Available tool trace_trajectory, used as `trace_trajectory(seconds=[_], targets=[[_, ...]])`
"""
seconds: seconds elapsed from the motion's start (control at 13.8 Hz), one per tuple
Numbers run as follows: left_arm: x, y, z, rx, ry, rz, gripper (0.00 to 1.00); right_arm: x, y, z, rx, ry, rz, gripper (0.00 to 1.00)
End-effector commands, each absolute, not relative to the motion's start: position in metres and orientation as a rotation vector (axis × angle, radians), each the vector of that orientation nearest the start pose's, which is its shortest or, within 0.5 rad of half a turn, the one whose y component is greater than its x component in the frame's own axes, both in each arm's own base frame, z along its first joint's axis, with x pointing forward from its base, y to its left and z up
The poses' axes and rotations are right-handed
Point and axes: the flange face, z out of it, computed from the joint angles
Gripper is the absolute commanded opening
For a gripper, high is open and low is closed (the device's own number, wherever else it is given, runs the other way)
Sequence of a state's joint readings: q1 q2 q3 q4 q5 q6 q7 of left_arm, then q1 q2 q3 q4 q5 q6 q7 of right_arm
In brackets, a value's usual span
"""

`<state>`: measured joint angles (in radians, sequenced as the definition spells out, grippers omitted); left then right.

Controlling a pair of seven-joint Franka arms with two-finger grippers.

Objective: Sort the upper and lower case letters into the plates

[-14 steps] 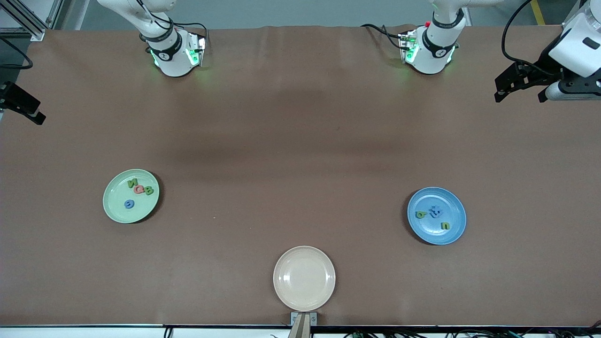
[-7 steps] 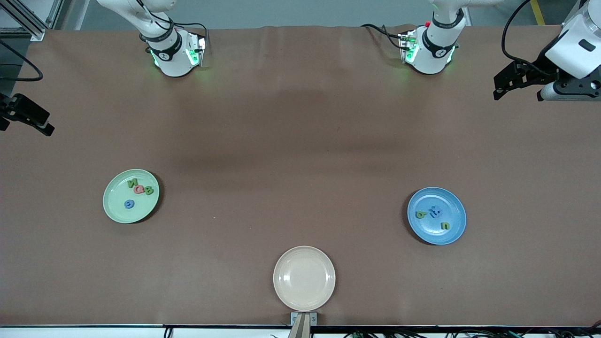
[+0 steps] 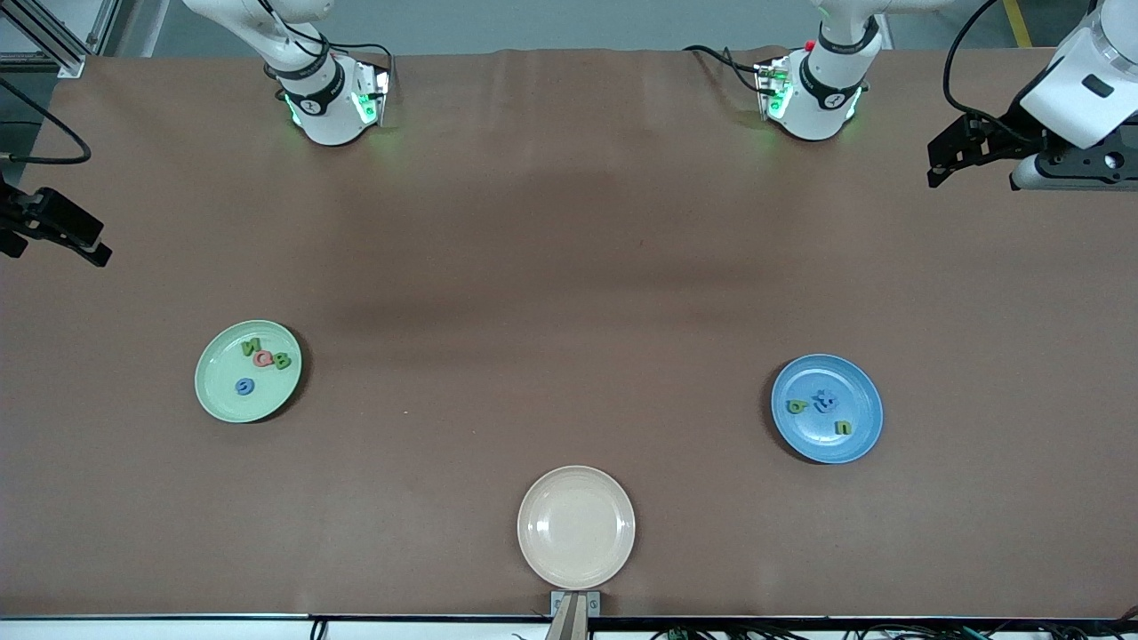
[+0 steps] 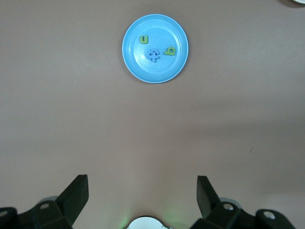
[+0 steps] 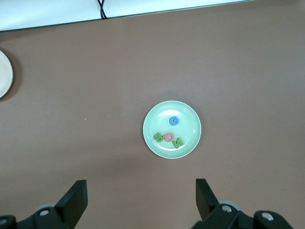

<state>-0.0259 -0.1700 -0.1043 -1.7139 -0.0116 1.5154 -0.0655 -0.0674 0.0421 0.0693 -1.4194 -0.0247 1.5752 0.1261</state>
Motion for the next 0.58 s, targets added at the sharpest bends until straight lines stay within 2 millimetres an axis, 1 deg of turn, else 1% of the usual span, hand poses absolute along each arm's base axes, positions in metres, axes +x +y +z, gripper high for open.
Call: trace_trajectory(seconds=[0.0,0.22,0.29,0.51], targets=[[0.487,-0.072,0.651,-3.121,0.105,-0.030,1.00,0.570,-0.001,0.677,-3.134,0.207,-0.194,1.00],[0.507,-0.067,0.659,-3.131,0.098,-0.058,1.00,0.570,0.000,0.677,-3.134,0.204,-0.194,1.00],[0.511,-0.067,0.659,-3.131,0.098,-0.049,1.00,0.570,0.000,0.677,-3.134,0.204,-0.194,1.00],[0.511,-0.068,0.658,-3.131,0.098,-0.046,1.00,0.570,-0.001,0.677,-3.134,0.207,-0.194,1.00]])
